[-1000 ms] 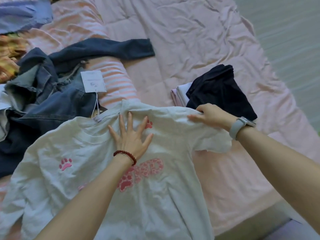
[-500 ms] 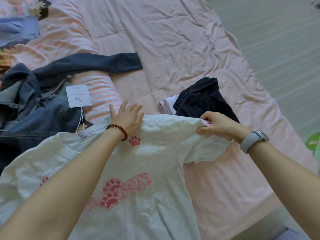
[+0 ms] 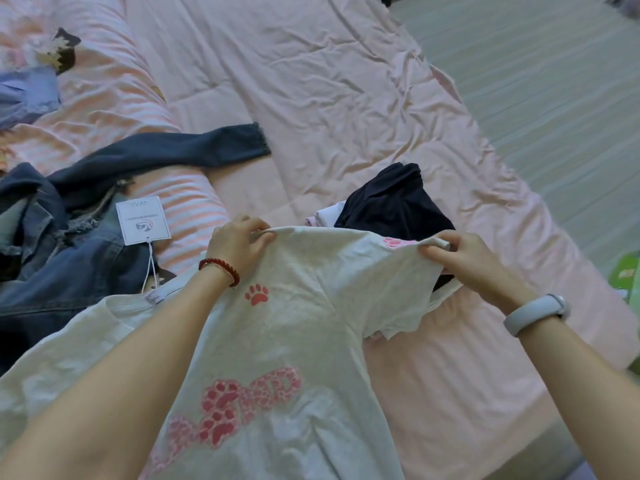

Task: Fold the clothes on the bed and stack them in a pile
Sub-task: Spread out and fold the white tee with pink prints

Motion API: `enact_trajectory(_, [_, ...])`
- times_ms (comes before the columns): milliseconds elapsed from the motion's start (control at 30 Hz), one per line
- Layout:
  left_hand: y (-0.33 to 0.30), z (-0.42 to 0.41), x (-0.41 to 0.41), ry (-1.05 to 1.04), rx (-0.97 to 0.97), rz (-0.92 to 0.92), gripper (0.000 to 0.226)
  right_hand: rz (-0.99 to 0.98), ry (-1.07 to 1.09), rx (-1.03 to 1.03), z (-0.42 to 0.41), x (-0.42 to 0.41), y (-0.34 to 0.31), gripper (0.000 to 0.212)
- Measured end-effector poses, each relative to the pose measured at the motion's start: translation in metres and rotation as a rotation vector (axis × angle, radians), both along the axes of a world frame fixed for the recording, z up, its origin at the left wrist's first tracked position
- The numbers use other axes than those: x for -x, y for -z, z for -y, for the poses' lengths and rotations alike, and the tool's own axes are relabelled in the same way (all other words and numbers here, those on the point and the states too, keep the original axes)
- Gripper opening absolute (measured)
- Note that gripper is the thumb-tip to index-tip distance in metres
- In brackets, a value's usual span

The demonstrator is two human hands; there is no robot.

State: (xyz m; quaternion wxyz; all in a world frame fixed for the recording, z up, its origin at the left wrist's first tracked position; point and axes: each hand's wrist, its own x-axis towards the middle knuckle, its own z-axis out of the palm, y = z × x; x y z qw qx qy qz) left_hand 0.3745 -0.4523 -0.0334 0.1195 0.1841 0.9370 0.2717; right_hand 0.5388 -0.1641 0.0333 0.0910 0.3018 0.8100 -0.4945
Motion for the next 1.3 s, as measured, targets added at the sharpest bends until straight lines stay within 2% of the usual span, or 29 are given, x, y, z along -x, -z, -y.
enact_trajectory(67, [0.001,-0.002,-0.001,0.022,0.060,-0.043,0.018,-0.161,0.056,-0.188,0.025,-0.004,-0.003,0.009])
enact_trajectory(167, [-0.003,-0.005,-0.003,0.026,0.114,-0.052,0.024,-0.336,0.031,-0.321,0.079,-0.016,-0.010,0.009])
enact_trajectory(233, [-0.012,0.001,-0.011,-0.091,-0.028,-0.039,0.028,-0.436,-0.040,-0.388,0.121,-0.025,-0.012,0.006])
enact_trajectory(300, [-0.022,0.017,-0.028,-0.216,-0.229,0.031,0.022,-0.483,-0.129,-0.421,0.161,-0.033,-0.009,0.013])
enact_trajectory(367, [-0.028,0.041,-0.053,-0.306,-0.352,0.191,0.016,-0.396,-0.310,-0.298,0.195,-0.041,0.002,0.028])
enact_trajectory(433, [-0.029,0.066,-0.080,-0.406,-0.408,0.361,0.018,-0.119,-0.619,-0.077,0.217,-0.052,0.015,0.046])
enact_trajectory(467, [-0.027,0.077,-0.093,-0.452,-0.404,0.411,0.019,-0.013,-0.775,-0.007,0.224,-0.059,0.023,0.050])
enact_trajectory(500, [-0.025,0.087,-0.104,-0.484,-0.389,0.437,0.018,0.006,-0.859,0.010,0.227,-0.066,0.030,0.048])
enact_trajectory(533, [-0.022,0.093,-0.111,-0.503,-0.368,0.448,0.017,-0.023,-0.856,-0.013,0.227,-0.074,0.036,0.043])
enact_trajectory(633, [-0.018,0.094,-0.116,-0.465,-0.277,0.403,0.012,-0.184,-0.497,-0.290,0.214,-0.094,0.057,0.027])
enact_trajectory(700, [-0.015,0.080,-0.108,-0.352,-0.199,0.310,0.016,-0.134,-0.186,-0.372,0.200,-0.101,0.070,0.021])
enact_trajectory(767, [-0.010,0.056,-0.096,-0.242,-0.111,0.225,0.022,0.082,0.096,-0.210,0.187,-0.098,0.079,0.026])
enact_trajectory(833, [-0.003,0.028,-0.081,-0.162,0.028,0.164,0.031,0.279,0.271,-0.026,0.178,-0.090,0.090,0.030])
enact_trajectory(933, [0.010,-0.004,-0.063,-0.035,0.371,0.101,0.045,0.270,0.306,0.105,0.180,-0.077,0.099,0.042])
enact_trajectory(1000, [0.019,-0.015,-0.056,-0.015,0.509,0.079,0.039,0.242,0.328,0.135,0.183,-0.068,0.104,0.044])
enact_trajectory(1067, [0.023,-0.018,-0.051,-0.080,0.460,0.067,0.031,0.254,0.363,0.066,0.183,-0.064,0.107,0.038])
enact_trajectory(1167, [0.024,-0.014,-0.051,-0.235,0.215,-0.001,0.029,0.211,0.400,-0.105,0.180,-0.075,0.105,0.019])
enact_trajectory(1233, [0.026,-0.008,-0.055,-0.179,0.306,-0.108,0.033,0.205,0.353,-0.160,0.179,-0.086,0.102,0.011])
enact_trajectory(1300, [0.027,0.000,-0.058,-0.133,0.398,-0.095,0.036,0.246,0.247,-0.228,0.180,-0.089,0.099,0.023])
